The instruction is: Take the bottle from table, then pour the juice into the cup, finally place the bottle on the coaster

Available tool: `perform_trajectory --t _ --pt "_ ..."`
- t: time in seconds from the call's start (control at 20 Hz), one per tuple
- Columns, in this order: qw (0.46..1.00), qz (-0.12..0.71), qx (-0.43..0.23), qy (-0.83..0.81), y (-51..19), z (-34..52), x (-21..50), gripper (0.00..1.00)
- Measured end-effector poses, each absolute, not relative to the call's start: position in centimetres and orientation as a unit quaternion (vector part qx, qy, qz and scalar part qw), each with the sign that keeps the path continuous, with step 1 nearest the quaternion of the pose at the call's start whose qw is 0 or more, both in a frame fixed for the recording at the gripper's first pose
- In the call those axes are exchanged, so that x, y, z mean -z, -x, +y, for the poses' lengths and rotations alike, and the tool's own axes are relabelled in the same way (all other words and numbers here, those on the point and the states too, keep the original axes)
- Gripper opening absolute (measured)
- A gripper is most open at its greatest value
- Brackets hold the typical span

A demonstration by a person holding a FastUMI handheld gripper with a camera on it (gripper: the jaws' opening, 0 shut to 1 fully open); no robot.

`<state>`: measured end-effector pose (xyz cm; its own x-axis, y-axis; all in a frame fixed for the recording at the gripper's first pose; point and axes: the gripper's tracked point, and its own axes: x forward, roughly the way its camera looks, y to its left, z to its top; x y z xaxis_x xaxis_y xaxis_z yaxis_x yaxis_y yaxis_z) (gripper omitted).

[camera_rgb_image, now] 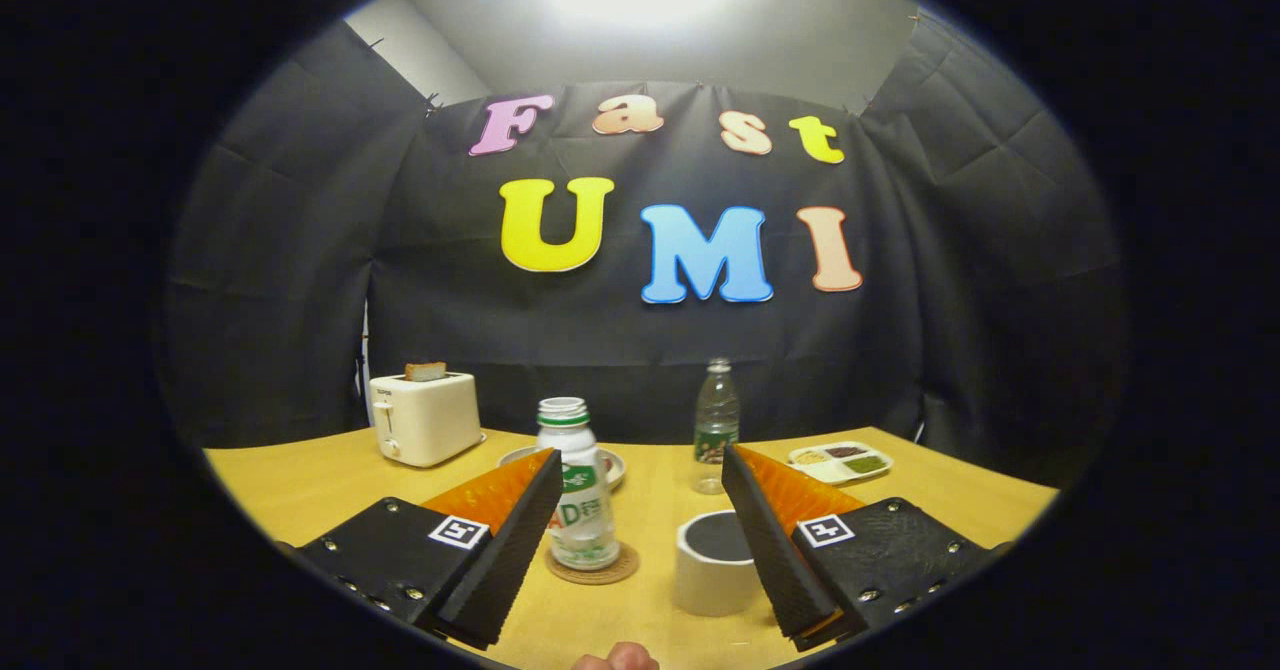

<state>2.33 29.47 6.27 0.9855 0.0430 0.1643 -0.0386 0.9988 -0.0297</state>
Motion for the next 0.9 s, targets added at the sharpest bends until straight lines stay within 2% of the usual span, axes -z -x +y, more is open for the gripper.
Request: perform_trajectory --t 0.15,0.2,0.3,0.75,0.9 --pt "0.996 -0.089 -0.011 0.024 -2.0 24.0 -6.5 0.96" --pt "0.996 -0.081 -0.013 0.037 -4.8 19.8 -8.1 0.97" --pt "0.995 -0.059 -0.007 0.075 -5.7 16.3 -6.7 0.96" --pt "0.992 0.002 -0.036 0.124 -9.3 6.0 -1.8 0.96" --pt "0.992 0.012 -0.050 0.116 -9.0 5.0 -0.6 0.96"
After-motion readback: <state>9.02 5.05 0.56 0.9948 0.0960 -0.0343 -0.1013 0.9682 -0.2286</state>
